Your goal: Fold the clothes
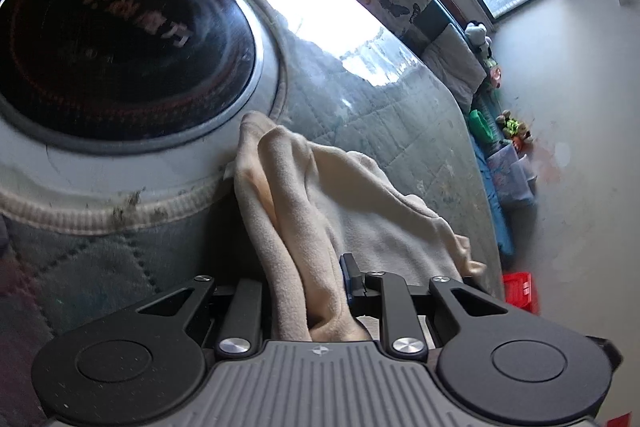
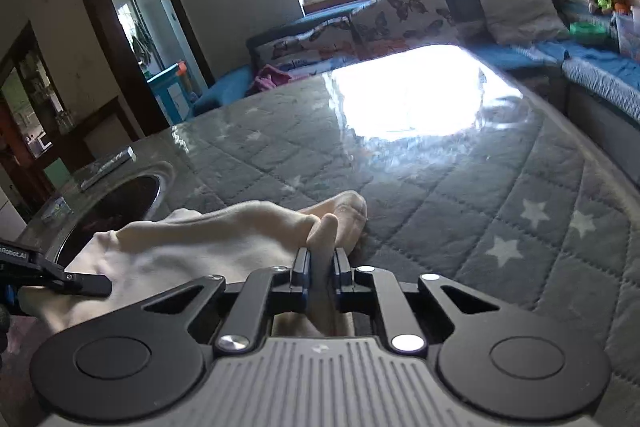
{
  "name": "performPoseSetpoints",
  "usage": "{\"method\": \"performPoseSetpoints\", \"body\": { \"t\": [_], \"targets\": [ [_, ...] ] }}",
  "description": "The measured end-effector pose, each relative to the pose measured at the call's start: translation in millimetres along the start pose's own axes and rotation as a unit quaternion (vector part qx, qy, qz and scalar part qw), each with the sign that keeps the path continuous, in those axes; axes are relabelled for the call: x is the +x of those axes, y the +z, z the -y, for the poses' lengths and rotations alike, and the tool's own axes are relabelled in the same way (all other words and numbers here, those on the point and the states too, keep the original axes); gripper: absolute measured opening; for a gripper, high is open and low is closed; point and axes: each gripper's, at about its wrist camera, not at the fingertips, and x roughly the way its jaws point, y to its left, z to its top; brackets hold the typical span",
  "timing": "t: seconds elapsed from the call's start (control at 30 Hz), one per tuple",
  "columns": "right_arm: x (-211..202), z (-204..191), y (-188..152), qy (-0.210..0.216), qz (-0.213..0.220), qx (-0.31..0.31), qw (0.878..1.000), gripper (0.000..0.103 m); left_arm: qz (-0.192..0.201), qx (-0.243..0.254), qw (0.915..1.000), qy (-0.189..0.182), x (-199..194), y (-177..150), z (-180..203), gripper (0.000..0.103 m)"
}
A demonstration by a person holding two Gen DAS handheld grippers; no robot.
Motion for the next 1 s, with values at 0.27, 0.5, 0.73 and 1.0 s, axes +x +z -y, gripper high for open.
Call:
{"method": "performPoseSetpoints", "body": {
  "t": [0.27,0.5,0.73,1.0],
  "targets": [
    [-52,14,16,-0.041,0.051,-0.016,0.998,0.008,-0.003,0.063,0.9975,-0.031,7,2,49,0.018],
    [-91,35,30,-0.092,0.085,-0.028,0.992,0.008,-0.022,0.115,0.9903,-0.074,38,4,108,0.018],
    [-113,74,42,-0.166,0.097,-0.028,0.981,0.008,-0.044,0.158,0.9801,-0.112,74,-3,166,0.018],
    [-102,112,29,-0.215,0.066,-0.006,0.974,0.009,-0.088,0.186,0.9750,-0.085,115,-22,179,0.021]
  ]
}}
